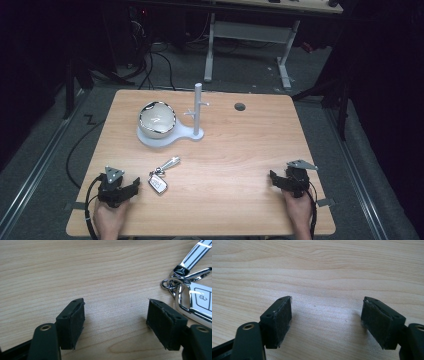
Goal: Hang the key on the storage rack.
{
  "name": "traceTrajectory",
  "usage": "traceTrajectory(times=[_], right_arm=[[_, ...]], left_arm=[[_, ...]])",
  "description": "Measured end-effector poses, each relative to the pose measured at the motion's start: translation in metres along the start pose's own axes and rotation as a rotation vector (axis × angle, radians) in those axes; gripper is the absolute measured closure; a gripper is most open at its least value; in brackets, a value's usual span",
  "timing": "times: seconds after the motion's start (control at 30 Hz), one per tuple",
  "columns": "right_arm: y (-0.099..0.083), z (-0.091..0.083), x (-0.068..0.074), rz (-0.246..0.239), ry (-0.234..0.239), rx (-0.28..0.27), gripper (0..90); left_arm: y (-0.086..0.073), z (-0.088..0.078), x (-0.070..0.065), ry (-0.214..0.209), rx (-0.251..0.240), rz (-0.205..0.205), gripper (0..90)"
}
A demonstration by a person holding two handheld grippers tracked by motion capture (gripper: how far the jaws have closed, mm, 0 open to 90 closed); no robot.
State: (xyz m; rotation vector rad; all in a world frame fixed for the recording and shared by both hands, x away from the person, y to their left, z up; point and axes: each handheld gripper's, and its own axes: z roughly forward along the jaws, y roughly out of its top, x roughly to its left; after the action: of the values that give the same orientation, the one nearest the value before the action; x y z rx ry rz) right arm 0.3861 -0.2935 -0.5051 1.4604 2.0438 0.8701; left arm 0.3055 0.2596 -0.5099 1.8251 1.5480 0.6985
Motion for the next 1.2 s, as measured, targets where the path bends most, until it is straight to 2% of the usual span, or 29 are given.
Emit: traceTrajectory(times=[0.63, 0.83, 0.9, 1.07, 1.2], right_arm=[[-0.0003, -0.0003, 0.0, 0.001, -0.001, -0.001, 24.6], [-0.0002, -0.0003, -0.0001, 0.0, -0.001, -0.001, 24.6], [-0.0003, -0.0003, 0.0, 0.0, -0.001, 0.0, 24.6], [-0.0003, -0.0003, 0.0, 0.001, -0.001, -0.001, 24.6], [-0.0002, -0.0002, -0.0001, 0.0, -0.001, -0.001, 24.6]], left_arm=[[0.0, -0.0001, 0.0011, -0.013, -0.001, -0.01, 29.2], [-0.0009, -0.0015, 0.005, -0.048, -0.013, -0.043, 29.2], [-0.0009, -0.0015, 0.0047, -0.043, -0.013, -0.042, 29.6], [0.0, -0.0002, 0.0003, -0.013, -0.003, -0.006, 30.5], [0.0007, 0.0003, -0.0007, -0.018, -0.006, -0.013, 31.3]])
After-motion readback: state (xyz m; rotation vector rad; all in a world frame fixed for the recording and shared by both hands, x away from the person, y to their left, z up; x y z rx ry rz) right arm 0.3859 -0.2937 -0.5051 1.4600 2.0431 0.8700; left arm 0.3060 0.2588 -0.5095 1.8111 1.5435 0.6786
